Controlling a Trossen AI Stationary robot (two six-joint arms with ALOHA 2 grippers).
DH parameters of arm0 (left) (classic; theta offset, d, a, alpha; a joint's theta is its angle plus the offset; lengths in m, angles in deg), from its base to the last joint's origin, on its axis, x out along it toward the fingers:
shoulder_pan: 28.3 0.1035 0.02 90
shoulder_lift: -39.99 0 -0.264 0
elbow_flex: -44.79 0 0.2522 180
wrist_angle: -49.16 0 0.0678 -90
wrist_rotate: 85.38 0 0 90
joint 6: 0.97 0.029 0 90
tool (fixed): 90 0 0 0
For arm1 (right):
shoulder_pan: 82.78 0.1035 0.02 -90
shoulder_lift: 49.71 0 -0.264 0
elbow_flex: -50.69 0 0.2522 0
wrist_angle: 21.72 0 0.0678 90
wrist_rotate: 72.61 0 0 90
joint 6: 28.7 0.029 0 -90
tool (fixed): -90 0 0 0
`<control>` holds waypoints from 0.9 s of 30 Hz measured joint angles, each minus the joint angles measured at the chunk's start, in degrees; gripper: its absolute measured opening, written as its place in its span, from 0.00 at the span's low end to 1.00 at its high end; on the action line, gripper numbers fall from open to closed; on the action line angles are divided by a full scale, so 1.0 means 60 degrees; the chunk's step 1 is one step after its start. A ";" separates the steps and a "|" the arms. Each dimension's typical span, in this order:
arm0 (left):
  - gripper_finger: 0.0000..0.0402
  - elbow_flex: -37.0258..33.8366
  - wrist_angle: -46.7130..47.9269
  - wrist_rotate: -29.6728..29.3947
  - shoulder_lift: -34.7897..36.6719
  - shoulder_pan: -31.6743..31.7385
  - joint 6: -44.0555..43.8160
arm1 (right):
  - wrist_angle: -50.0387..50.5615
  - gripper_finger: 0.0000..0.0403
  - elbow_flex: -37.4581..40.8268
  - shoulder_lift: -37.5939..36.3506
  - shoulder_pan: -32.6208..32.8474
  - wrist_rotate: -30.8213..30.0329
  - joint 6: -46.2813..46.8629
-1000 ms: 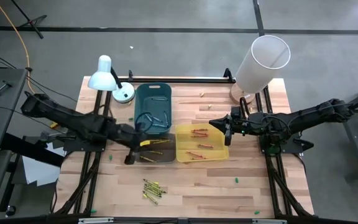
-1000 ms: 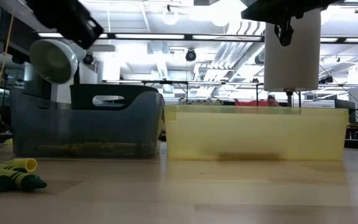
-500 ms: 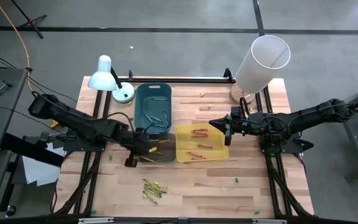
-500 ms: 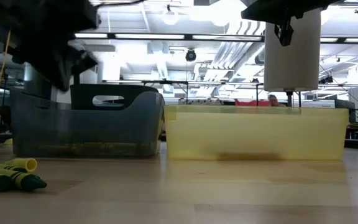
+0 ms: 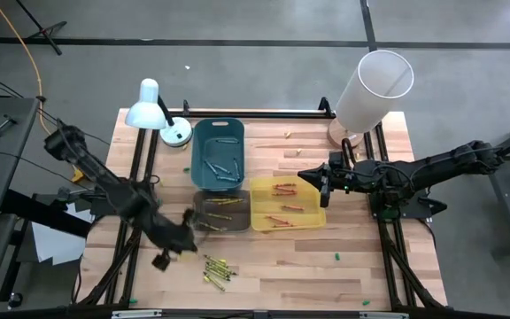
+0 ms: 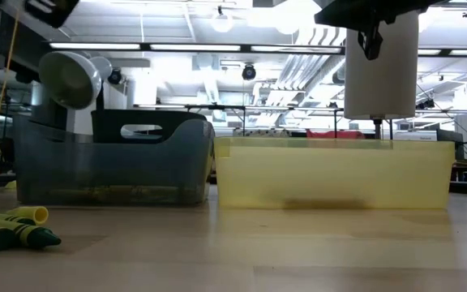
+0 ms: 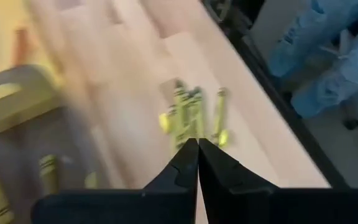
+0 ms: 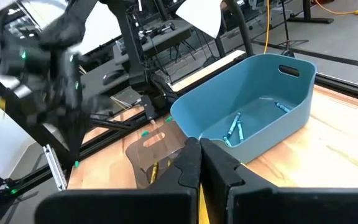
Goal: Sort crayons
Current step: Put the green crayon into the black bin
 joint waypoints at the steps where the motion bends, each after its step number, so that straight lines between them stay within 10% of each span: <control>1: 0.01 -0.0001 -0.0332 -0.0032 -0.0348 -0.0221 -0.0119 | -0.0026 0.00 0.0000 0.0000 0.0000 0.0000 0.0001; 15: 0.39 -0.0001 -0.1252 -0.0450 -0.3514 -0.0305 -0.0461 | 0.0142 0.00 0.0000 0.0000 0.0000 0.0113 -0.0003; 27: 0.37 -0.0001 -0.1419 -0.0295 -0.4660 -0.0277 -0.0477 | 0.0350 0.00 0.0000 0.0000 0.0000 0.0317 -0.0050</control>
